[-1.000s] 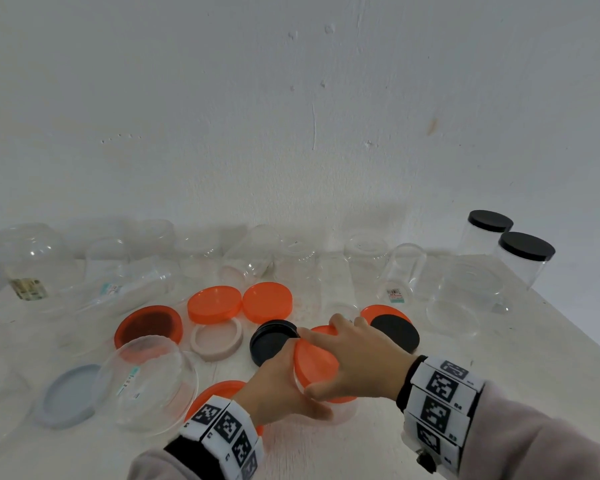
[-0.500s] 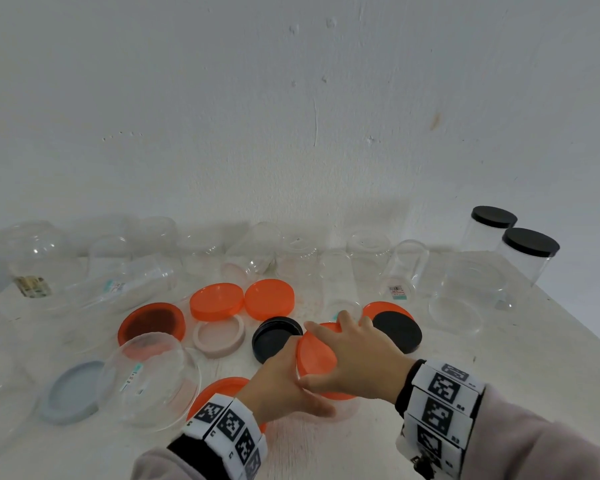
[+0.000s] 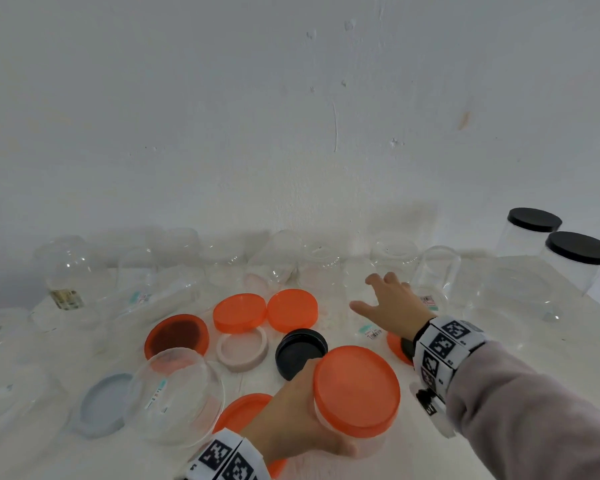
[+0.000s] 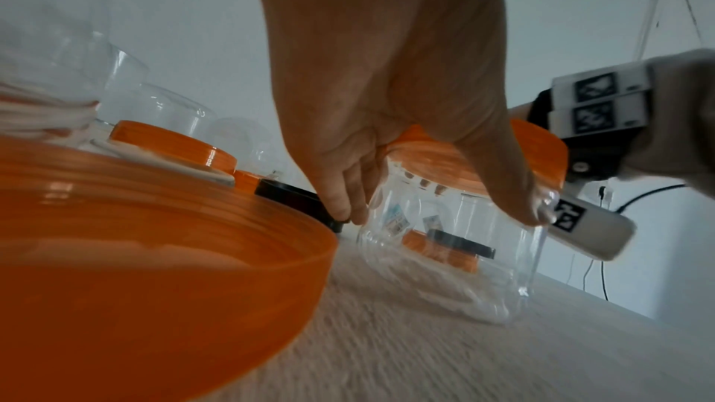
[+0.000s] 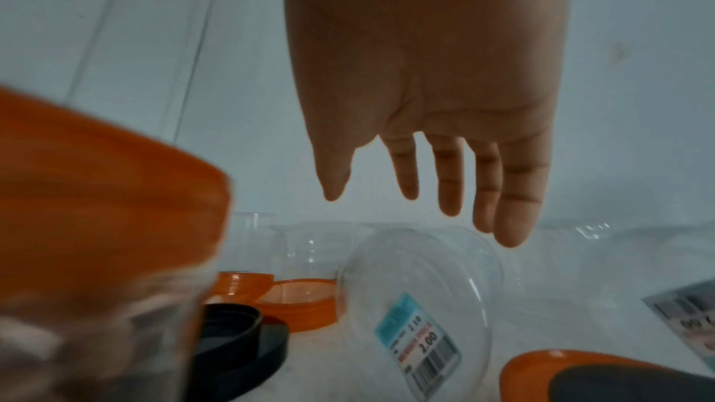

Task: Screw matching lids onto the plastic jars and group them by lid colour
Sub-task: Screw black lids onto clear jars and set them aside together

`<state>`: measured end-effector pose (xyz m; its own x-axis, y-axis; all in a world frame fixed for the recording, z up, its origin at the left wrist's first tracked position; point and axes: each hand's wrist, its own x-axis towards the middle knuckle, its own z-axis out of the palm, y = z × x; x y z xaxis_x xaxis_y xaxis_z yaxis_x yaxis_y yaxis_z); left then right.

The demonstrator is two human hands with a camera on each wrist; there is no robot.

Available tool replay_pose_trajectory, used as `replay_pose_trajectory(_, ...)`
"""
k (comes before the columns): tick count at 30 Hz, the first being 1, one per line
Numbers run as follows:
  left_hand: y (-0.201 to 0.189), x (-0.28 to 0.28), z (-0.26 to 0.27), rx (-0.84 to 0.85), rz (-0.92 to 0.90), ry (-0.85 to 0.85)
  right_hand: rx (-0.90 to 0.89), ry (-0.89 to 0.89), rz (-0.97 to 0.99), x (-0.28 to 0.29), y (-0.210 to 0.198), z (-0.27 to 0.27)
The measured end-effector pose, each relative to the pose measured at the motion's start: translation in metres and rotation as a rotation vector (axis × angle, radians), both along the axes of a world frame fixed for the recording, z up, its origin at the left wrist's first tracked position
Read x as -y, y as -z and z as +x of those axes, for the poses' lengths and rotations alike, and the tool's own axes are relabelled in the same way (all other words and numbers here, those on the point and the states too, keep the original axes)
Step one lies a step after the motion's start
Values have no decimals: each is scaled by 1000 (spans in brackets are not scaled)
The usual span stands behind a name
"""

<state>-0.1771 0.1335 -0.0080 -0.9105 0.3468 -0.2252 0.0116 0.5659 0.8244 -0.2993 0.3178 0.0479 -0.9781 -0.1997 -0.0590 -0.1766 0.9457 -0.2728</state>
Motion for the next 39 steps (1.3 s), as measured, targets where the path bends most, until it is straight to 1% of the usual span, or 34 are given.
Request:
replay_pose_trajectory(3,4,2,0,29,-14,0,90,115,-75,3,10,-17)
replay_pose_trajectory(6,4,4,0,-7,-3,-48,216,177,-189,6,20,-28)
replay_pose_trajectory(8,0,5,1,-20,43,-81,271,197,-255,7,25,-31)
replay_pose_trajectory(10,-7,5,3,-22,95,-99,281,219,-319,7,27,-34)
replay_pose_trajectory(13,-18,6,2,-24,266,-153,286,243,-424,0,25,-38)
replay_pose_trajectory(15,-26,7,-8,-57,337,-243,300,255,-495,-9,21,-38)
replay_pose_trajectory(18,-36,3,-34,-87,385,-373,313,296,-576,-30,11,-33)
replay_pose_trajectory(21,-42,-6,-60,-80,428,-402,332,375,-730,-53,0,-19)
replay_pose_trajectory(24,-37,-19,-88,-113,435,-455,352,396,-890,-73,-8,2)
replay_pose_trajectory(27,-31,-36,-113,-133,377,-522,374,400,-1027,-91,-10,23)
replay_pose_trajectory(31,-23,-56,-134,-83,172,-567,410,351,-1182,-107,-5,43)
replay_pose_trajectory(34,-18,-64,-142,-66,50,-553,422,296,-1261,-113,0,52)
replay_pose_trajectory(39,-18,-68,-144,-36,-74,-481,446,209,-1339,-117,8,59)
